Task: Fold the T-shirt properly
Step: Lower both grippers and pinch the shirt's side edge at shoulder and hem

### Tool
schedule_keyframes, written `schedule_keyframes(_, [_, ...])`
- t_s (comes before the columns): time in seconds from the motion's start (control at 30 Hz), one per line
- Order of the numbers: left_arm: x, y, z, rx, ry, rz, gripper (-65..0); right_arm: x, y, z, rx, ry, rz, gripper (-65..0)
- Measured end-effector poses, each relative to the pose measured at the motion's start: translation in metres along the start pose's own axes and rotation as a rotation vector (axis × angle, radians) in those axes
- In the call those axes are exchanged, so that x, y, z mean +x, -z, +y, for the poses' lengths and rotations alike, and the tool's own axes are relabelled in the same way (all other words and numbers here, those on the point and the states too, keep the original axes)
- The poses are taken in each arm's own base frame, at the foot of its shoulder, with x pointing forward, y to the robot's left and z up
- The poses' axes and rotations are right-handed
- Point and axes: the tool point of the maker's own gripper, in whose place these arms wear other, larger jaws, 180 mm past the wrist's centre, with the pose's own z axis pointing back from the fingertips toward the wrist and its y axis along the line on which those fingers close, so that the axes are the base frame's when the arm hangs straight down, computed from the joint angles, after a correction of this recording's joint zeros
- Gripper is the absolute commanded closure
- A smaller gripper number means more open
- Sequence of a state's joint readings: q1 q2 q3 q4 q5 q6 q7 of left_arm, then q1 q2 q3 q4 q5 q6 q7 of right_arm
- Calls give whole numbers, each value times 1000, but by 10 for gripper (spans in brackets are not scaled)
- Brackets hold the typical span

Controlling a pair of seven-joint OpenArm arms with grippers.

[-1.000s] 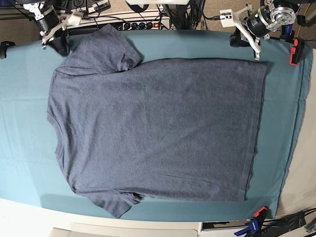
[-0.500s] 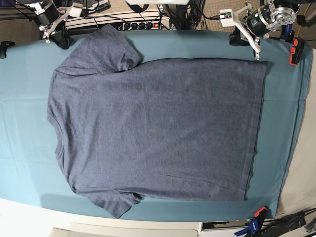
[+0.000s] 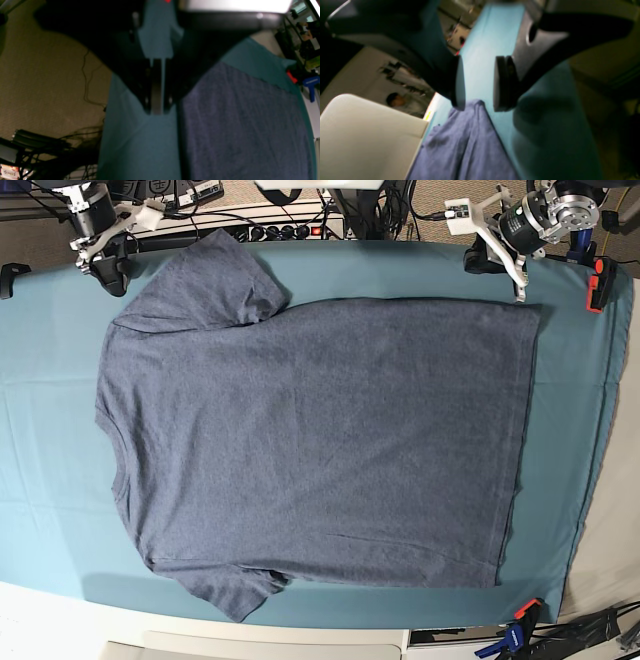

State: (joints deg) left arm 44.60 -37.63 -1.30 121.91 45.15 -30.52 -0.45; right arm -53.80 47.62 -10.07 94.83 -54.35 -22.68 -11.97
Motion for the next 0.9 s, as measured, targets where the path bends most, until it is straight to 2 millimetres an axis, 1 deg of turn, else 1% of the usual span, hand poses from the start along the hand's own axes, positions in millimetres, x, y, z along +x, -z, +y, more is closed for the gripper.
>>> schedule_keyframes(0.1, [0, 0, 0, 1, 0, 0, -31, 17, -1, -3, -9, 25, -41, -202])
schedule_keyframes(0.17, [0, 0, 0, 0, 0, 0, -31, 25, -1, 0, -7, 39, -48, -202])
schedule_keyframes(0.3, [0, 0, 0, 0, 0, 0, -31, 23, 3, 10, 16, 67, 60, -202])
schedule_keyframes(0.4, [0, 0, 0, 0, 0, 0, -31, 25, 5, 15, 38, 26, 102, -202])
schedule_keyframes(0.6, [0, 0, 0, 0, 0, 0, -31, 32, 8, 19, 63, -2, 99, -202])
schedule_keyframes(0.77, [3, 0, 0, 2, -25, -16, -31, 44, 9, 20, 64, 16, 66, -202])
schedule_keyframes(0.9, [4, 0, 0, 1, -30, -19, -32, 46, 9, 21, 73, 7, 53, -202])
